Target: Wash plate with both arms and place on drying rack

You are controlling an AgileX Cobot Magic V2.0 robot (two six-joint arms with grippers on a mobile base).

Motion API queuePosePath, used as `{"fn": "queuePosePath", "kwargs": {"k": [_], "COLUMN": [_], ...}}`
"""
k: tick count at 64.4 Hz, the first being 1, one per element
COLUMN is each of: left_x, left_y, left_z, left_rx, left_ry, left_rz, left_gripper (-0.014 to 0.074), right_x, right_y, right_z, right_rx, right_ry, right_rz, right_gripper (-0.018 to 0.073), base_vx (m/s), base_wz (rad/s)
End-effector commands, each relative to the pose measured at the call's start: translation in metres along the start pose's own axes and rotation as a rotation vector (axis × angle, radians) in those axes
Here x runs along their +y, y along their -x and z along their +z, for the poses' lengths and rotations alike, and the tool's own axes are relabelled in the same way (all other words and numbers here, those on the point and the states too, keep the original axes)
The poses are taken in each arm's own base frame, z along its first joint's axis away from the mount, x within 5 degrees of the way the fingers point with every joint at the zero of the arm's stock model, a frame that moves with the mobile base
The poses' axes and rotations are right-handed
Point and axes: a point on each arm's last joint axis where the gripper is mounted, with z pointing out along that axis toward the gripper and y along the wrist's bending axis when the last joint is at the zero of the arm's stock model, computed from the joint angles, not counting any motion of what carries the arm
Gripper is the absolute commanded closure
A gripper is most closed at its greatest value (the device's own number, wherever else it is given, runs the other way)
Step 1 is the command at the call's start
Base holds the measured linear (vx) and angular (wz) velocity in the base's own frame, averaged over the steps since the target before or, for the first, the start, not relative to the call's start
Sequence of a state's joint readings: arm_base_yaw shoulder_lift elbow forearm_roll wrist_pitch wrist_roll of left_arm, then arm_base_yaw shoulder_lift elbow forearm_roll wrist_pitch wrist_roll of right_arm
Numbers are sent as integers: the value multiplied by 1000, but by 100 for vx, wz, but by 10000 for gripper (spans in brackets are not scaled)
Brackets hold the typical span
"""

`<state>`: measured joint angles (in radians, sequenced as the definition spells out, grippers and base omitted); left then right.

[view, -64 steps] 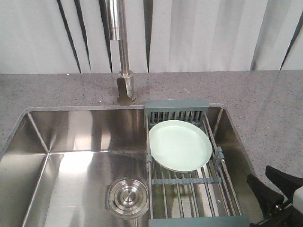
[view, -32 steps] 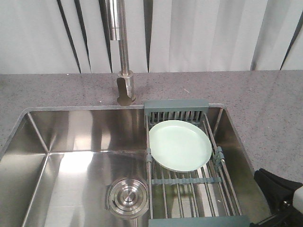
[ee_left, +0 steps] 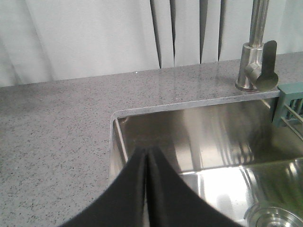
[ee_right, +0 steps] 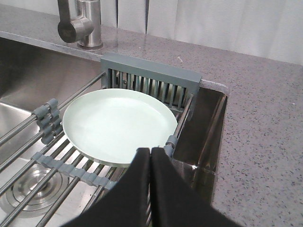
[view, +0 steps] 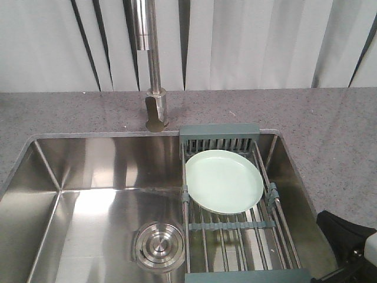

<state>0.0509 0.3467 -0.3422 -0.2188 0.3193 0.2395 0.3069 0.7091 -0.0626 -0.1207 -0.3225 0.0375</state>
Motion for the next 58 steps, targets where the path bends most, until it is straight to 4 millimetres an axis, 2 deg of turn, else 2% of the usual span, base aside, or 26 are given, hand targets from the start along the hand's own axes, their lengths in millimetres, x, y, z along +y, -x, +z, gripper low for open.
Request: {"fn": "queuePosePath", "kwargs": {"k": [1, 9, 23, 32, 40, 51, 58], "left_x": [1, 1, 2, 5, 6, 4, 3], "left_y": [13, 13, -4, -22, -48, -78, -84], "left_z": [-2, -2, 3, -1, -1, -1, -2], "left_rx": [-85, -85, -96, -237, -309, -295, -238], "left_ry": [8, 8, 24, 58, 68, 58, 57], "left_rz": [-25, -25, -29, -109, -147, -107, -115], "left_gripper": [598, 598, 598, 598, 598, 598, 598], "right_x": [-1, -1, -1, -1, -1, -1, -1], "right_y": [17, 17, 17, 17, 17, 17, 16], "right_z": [1, 1, 1, 1, 1, 1, 1], "right_rx": [-111, -111, -111, -111, -108, -107, -105], "right_ry": [-2, -2, -2, -2, -2, -2, -2], "right_rz": [-8, -8, -8, -8, -8, -8, -8], "right_gripper": [568, 568, 568, 568, 569, 569, 569], "base_vx": [0, 0, 0, 0, 0, 0, 0], "base_wz": [0, 0, 0, 0, 0, 0, 0]}}
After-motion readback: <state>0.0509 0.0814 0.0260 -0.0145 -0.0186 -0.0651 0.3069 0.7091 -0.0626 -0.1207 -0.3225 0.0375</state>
